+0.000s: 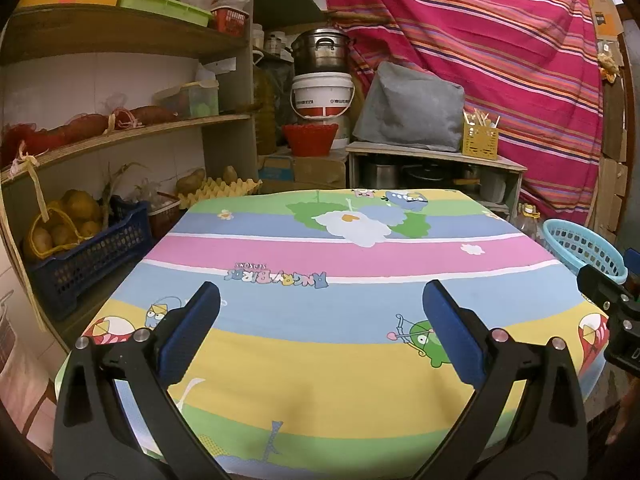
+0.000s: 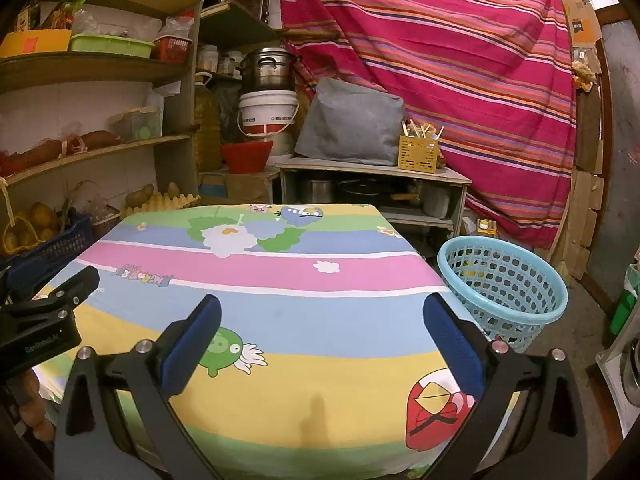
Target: Collect trash
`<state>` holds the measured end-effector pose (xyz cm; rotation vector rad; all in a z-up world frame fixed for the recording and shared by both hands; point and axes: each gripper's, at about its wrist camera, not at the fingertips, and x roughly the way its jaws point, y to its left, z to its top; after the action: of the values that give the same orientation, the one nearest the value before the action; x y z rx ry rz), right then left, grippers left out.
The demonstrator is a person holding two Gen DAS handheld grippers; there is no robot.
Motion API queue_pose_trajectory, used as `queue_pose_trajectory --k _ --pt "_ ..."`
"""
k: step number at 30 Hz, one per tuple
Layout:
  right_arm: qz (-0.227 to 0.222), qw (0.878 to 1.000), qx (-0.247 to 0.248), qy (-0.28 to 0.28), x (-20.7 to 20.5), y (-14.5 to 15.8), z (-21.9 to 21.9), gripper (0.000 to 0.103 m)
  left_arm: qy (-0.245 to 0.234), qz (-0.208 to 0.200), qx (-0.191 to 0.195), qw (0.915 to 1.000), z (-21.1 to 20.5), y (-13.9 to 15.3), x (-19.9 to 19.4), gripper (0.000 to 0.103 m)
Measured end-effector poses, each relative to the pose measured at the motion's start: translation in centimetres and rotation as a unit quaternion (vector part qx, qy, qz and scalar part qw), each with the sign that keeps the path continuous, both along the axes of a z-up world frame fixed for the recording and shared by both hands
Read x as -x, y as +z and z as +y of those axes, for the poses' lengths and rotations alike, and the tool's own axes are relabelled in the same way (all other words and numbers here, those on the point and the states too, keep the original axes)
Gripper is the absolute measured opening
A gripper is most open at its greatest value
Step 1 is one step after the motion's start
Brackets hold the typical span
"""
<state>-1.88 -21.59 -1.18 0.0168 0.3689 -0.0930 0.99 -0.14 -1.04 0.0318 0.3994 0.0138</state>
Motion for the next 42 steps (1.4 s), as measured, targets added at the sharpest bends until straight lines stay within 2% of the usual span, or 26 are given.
queue_pose_trajectory --k 42 --pt "0.000 1.000 0.002 0.002 -0.10 0.10 0.10 0.099 0.002 -0.005 -0.003 1.0000 0.82 0.25 -0.03 0.098"
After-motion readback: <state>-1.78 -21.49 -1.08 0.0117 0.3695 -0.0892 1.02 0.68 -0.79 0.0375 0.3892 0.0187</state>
